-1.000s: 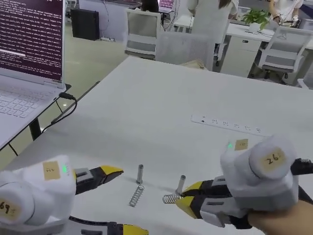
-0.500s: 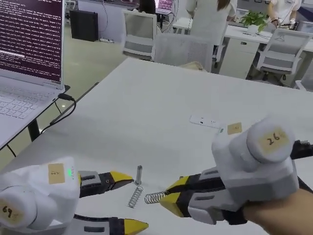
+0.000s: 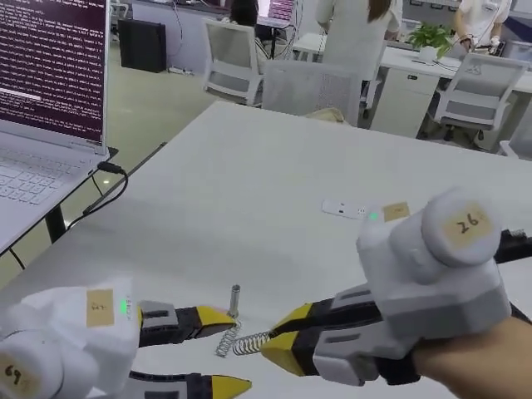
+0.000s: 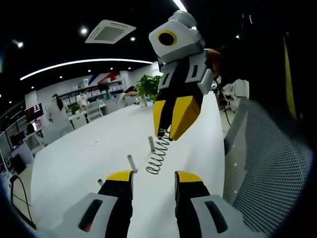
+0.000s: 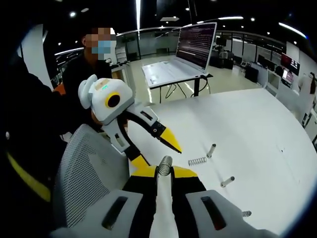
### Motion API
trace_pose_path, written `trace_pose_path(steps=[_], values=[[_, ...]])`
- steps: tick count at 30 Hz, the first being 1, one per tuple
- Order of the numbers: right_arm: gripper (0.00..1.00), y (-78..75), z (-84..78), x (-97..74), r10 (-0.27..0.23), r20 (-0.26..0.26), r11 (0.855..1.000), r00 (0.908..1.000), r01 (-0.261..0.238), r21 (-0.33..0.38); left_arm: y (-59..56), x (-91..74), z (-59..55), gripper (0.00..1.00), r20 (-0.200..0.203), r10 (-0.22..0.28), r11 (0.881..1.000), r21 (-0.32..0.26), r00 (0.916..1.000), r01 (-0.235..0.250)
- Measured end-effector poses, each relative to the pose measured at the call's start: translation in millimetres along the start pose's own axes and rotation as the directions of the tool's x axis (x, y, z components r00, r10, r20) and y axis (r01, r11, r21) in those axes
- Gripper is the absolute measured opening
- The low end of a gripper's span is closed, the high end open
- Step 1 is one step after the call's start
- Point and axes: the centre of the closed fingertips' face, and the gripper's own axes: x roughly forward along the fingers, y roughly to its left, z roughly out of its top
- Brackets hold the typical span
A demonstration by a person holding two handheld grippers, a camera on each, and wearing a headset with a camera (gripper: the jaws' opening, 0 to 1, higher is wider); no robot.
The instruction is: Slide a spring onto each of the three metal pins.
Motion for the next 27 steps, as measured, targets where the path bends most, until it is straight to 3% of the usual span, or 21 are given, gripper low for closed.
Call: trace_pose_path(steps=[15, 21, 27], values=[[0.07, 3.7, -1.0, 2.8, 0.016, -0.024, 1.000, 0.9996, -0.016, 0.003, -2.9, 0.9, 2.2, 0.05, 0.005, -0.010, 0.998, 0.058, 0.9999, 0.010], [0.07, 4.4, -1.1, 2.3, 0.020, -0.030, 1.000, 0.9993, -0.020, -0.003, -3.4, 0.9, 2.9, 0.04, 0.006, -0.013, 0.998, 0.056, 0.9999, 0.013], [0.07, 6.0, -1.0, 1.2, 0.035, -0.059, 0.997, 0.9976, -0.039, -0.061, -4.7, 0.8, 3.3, 0.03, 0.011, -0.022, 1.000, 0.018, 0.9997, 0.022]])
